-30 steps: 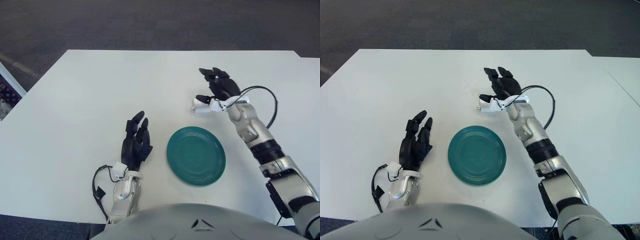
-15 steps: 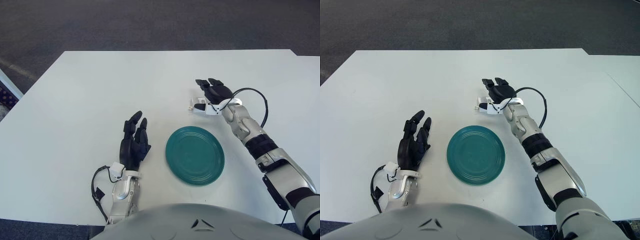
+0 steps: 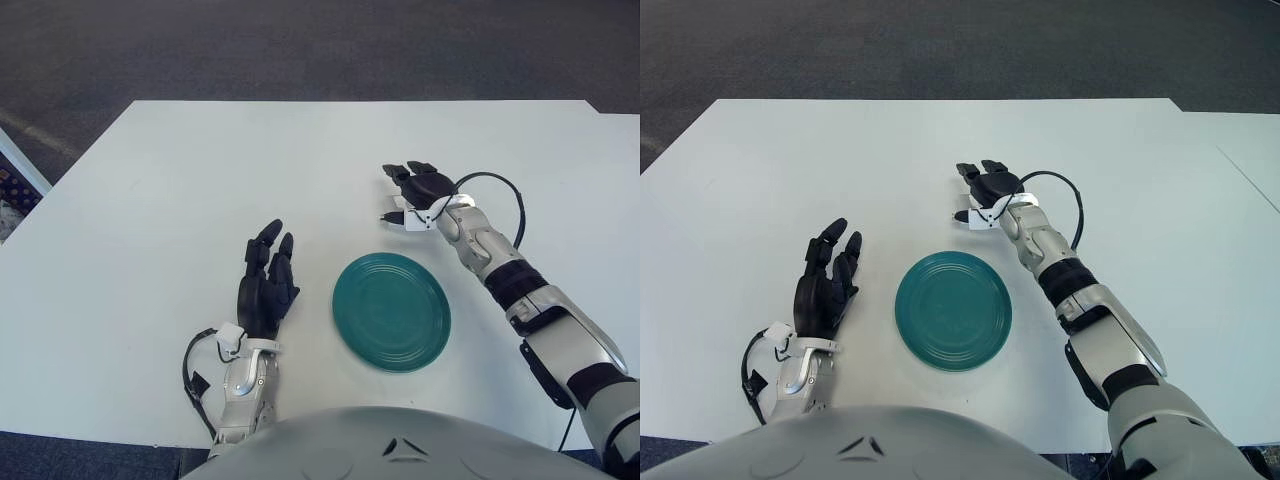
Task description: Put the charger into the plate.
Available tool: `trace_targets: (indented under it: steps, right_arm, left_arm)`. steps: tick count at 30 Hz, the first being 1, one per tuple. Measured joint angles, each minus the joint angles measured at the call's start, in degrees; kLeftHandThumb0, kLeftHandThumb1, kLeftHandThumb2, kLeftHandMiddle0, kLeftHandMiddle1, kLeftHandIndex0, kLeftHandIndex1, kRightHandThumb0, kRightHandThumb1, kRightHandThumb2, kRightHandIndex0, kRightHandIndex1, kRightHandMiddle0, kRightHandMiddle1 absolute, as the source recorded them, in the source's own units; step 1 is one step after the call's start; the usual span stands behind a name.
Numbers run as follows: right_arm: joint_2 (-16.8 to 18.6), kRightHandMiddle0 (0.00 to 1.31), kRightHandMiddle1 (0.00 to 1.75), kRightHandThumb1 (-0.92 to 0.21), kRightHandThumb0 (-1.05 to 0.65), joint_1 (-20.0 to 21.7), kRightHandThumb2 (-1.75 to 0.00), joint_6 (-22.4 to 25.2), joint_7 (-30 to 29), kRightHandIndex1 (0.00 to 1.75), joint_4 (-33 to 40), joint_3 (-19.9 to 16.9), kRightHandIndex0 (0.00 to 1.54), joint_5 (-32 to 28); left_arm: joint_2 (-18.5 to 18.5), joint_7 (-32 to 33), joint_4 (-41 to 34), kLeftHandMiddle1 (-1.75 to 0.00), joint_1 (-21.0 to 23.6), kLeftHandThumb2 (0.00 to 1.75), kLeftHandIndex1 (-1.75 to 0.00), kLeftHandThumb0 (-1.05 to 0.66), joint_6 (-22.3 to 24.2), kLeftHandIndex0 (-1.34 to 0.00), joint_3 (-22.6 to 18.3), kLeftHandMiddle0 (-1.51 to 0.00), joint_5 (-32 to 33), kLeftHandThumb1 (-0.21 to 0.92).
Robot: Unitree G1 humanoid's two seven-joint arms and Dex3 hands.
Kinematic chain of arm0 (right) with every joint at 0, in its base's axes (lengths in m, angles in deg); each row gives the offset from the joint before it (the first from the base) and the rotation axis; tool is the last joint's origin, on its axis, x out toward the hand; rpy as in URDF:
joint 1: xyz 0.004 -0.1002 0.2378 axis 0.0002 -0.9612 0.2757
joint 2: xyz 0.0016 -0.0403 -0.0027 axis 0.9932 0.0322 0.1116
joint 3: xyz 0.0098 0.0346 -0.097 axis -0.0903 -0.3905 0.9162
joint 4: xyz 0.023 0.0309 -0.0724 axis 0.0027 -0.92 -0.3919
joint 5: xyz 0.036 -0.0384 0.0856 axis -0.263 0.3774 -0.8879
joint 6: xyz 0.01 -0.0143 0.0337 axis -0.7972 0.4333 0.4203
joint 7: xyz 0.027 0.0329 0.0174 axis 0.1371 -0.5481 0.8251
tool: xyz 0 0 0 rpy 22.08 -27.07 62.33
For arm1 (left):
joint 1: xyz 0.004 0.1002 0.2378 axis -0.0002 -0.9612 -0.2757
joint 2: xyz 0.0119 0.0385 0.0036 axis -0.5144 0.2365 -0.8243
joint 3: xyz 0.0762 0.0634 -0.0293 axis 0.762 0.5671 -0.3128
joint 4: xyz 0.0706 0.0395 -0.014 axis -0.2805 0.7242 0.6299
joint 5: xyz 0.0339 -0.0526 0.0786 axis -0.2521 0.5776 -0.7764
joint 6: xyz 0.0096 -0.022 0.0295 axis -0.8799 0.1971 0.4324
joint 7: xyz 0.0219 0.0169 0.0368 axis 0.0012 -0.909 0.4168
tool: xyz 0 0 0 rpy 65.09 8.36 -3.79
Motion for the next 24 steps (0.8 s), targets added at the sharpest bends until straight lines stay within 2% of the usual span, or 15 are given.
trace_targets:
  steps: [8,13,24]
  right_arm:
    - [-0.12,0.0,0.12,-0.92,-0.97,0.12,-0.72,-0.8,-0.06,0.0,-2.08,0.62,0.0,-0.09]
    - [0.13,0.0,0.12,-0.92,-0.97,0.07,-0.72,-2.32,-0.62,0.0,-6.14,1.98,0.0,-0.06]
    - [-0.22,0.0,0.19,-0.92,-0.96,1.02,-0.69,-6.19,-5.38,0.01,-12.52,2.75,0.04,-0.32]
  left_arm:
    - [-0.01,0.0,0.13,0.0,0.13,0.63,-0.78,-0.77,0.5,0.0,-0.06,-0.33,-0.57,0.92]
    - [-0.01,-0.19,0.1,-0.01,0.17,0.63,-0.79,-0.77,0.95,0.0,-0.05,-0.34,-0.8,0.92]
    - [0.01,-1.62,0.19,-0.01,0.17,0.69,-0.82,-0.78,0.39,0.0,-0.32,-0.36,0.84,0.92]
